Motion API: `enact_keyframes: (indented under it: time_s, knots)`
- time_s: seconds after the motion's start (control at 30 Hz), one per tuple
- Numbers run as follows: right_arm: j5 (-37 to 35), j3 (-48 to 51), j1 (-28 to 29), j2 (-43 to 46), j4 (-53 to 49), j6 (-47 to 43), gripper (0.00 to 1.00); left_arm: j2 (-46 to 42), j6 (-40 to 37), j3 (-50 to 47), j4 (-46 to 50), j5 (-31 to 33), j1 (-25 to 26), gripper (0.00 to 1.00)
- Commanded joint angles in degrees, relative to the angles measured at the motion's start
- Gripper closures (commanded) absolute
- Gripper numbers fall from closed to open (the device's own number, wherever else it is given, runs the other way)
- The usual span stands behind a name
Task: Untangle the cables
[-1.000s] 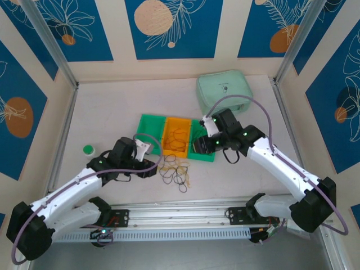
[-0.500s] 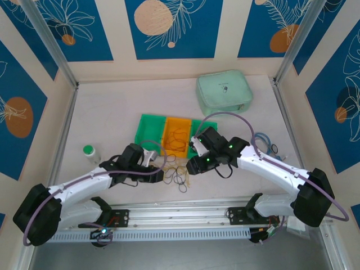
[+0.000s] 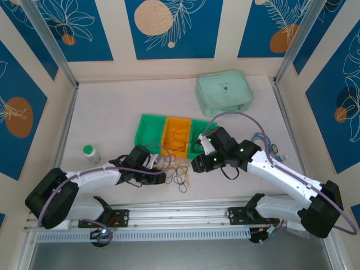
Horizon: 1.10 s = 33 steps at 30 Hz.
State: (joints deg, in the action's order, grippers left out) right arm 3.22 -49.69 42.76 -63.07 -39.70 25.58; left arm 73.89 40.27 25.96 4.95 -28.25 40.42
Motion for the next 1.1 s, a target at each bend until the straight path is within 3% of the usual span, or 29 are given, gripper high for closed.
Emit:
enact_keyframes:
  time_s: [0.0, 0.3, 0.47, 0.67, 0.9, 1.07]
  knots:
    - [0.47, 0.78, -0.95, 2.00, -0.09, -0.44, 0.58, 1.56, 0.25, 0.03, -2.16, 0.75, 0.62, 0.69]
    - [2.21, 2.65, -3.54, 4.13, 0.46, -0.93, 0.58, 4.68, 0.86, 0.31, -7.23, 1.07, 0.76, 0.79]
    - [2.57, 3.28, -4.18, 4.29, 0.85, -1.11, 0.58, 4.80, 0.73, 1.15, -6.90, 1.75, 0.81, 1.00]
    - [3.26, 3.29, -4.78, 4.27, 1.25, -1.50, 0.58, 0.43, -0.26, 3.61, 0.70, 1.01, 0.88, 1.00]
    - [4.32, 3.44, -4.75, 3.49, 2.58, -1.25, 0.58, -11.28, -5.16, 11.40, 18.45, 2.41, 0.79, 1.00]
    - [5.03, 3.26, -4.49, 2.99, 3.83, -0.96, 0.58, -17.59, -5.07, 15.70, 21.80, 3.33, 0.58, 1.00]
